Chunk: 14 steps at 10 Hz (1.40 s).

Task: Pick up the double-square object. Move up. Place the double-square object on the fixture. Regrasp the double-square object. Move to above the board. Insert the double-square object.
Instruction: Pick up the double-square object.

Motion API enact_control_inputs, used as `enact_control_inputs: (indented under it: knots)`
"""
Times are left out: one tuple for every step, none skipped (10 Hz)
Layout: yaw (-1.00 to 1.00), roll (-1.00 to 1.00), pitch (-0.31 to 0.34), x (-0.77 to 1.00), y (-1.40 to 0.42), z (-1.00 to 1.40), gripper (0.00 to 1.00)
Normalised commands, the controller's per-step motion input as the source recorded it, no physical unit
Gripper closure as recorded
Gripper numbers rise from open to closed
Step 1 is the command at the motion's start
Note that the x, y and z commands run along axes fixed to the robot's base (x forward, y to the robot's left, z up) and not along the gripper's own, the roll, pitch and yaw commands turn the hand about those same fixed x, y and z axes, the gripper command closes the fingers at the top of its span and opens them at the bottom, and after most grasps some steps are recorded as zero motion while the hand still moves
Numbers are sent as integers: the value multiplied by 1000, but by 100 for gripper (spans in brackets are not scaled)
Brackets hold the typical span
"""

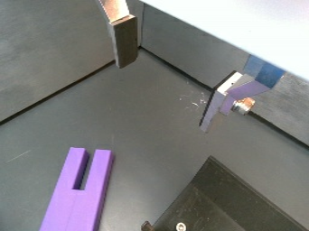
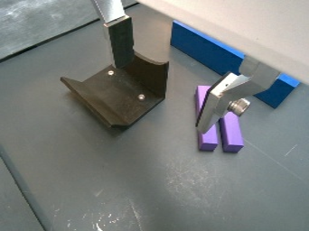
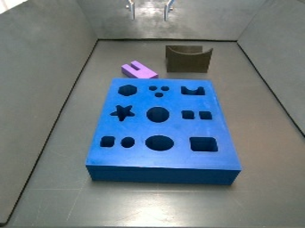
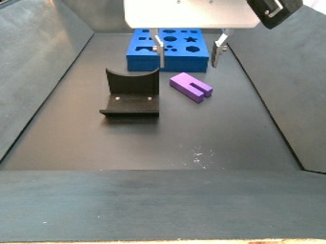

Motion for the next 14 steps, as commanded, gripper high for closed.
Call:
enact_control_inputs:
  knots:
    - [0, -40, -26, -23, -43, -74, 0]
    - [134, 0, -54, -117, -203, -169, 0]
    - [243, 0, -100, -186, -326, -266, 0]
    - [309, 17, -180, -209, -429, -306, 0]
    - [397, 6, -197, -186, -414, -334, 0]
    - [494, 0, -220, -174, -429, -366, 0]
    - [606, 9, -214, -186, -429, -386, 0]
    - [737, 77, -183, -180, -414, -371, 0]
    - [797, 123, -180, -169, -389, -377, 0]
    - [826, 140, -189, -160, -363, -411, 0]
    - [829, 171, -217, -203, -346, -437, 0]
    - [860, 186, -246, -163, -291, -511, 0]
    - [789, 134, -183, 0, -180, -509, 0]
    - [603, 71, -183, 0, -63, -586, 0]
